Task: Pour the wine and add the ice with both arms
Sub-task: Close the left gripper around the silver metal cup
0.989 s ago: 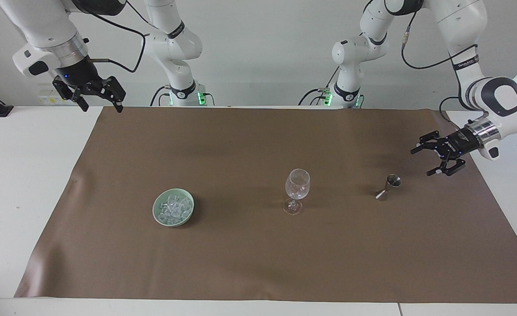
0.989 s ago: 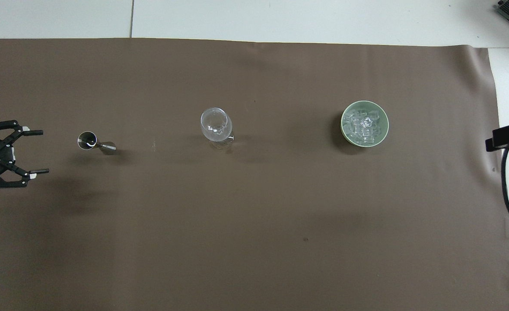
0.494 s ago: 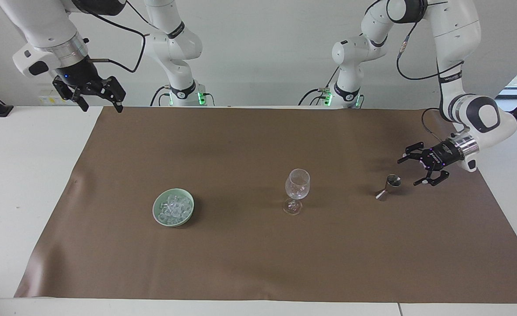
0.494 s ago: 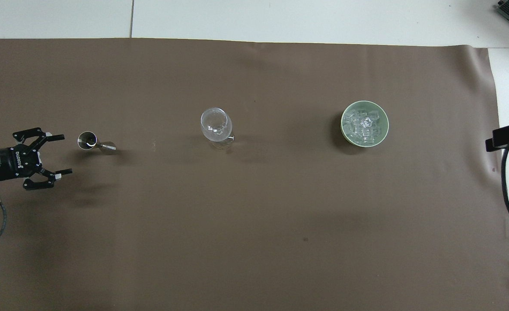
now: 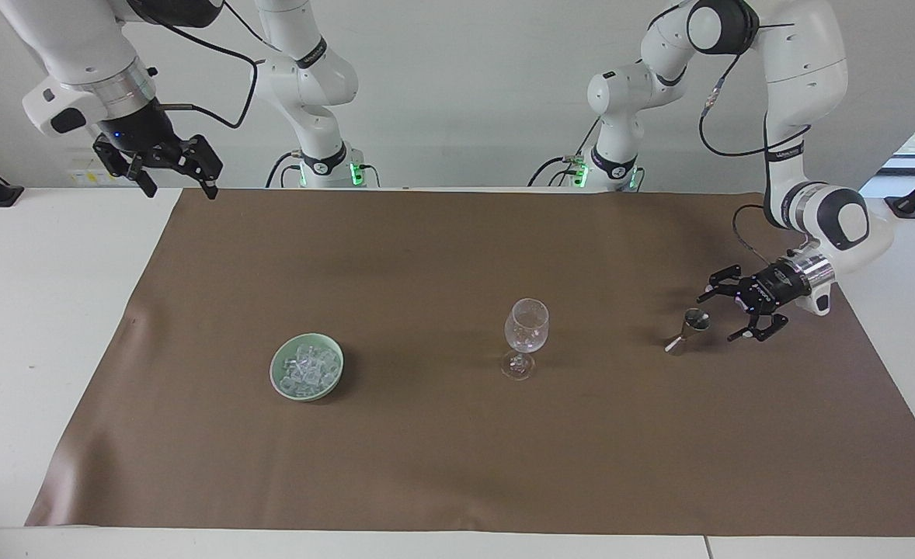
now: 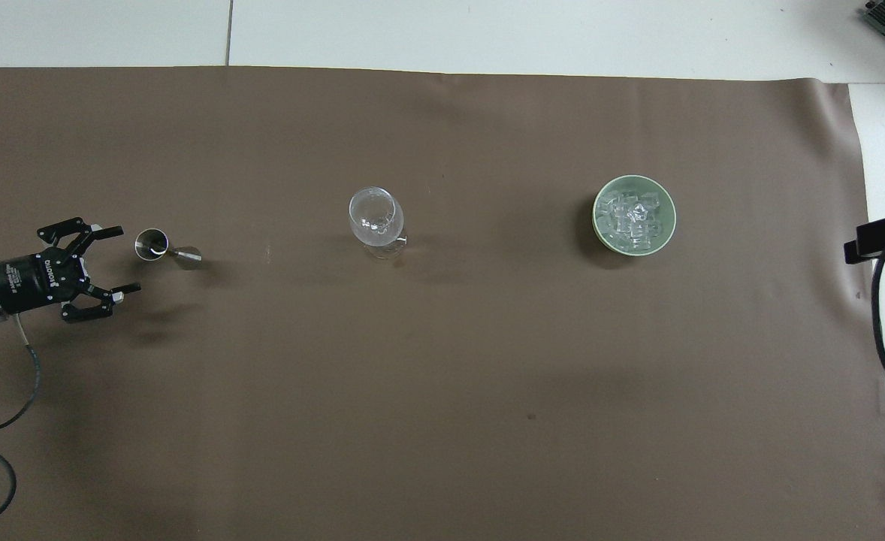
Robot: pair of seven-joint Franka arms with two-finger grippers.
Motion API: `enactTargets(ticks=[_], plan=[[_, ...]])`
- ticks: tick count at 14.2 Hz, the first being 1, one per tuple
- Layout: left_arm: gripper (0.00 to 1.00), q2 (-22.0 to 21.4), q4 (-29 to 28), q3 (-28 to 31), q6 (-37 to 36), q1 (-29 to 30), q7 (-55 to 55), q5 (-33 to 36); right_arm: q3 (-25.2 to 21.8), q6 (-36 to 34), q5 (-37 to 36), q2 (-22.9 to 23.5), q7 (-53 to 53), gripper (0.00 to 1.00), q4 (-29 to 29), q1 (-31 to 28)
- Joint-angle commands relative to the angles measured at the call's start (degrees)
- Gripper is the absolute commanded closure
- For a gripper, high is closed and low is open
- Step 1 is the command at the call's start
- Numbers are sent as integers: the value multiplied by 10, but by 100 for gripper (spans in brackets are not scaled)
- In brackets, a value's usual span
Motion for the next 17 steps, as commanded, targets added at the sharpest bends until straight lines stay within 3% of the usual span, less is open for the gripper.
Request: enactTargets(ticks=[1, 17], plan=[[0, 3, -6, 5, 8, -16, 14, -25, 1, 5, -1, -4, 10, 0, -3, 0], [0, 12, -36, 5, 49, -62, 47, -88, 1, 5, -1, -4, 10, 0, -3, 0]])
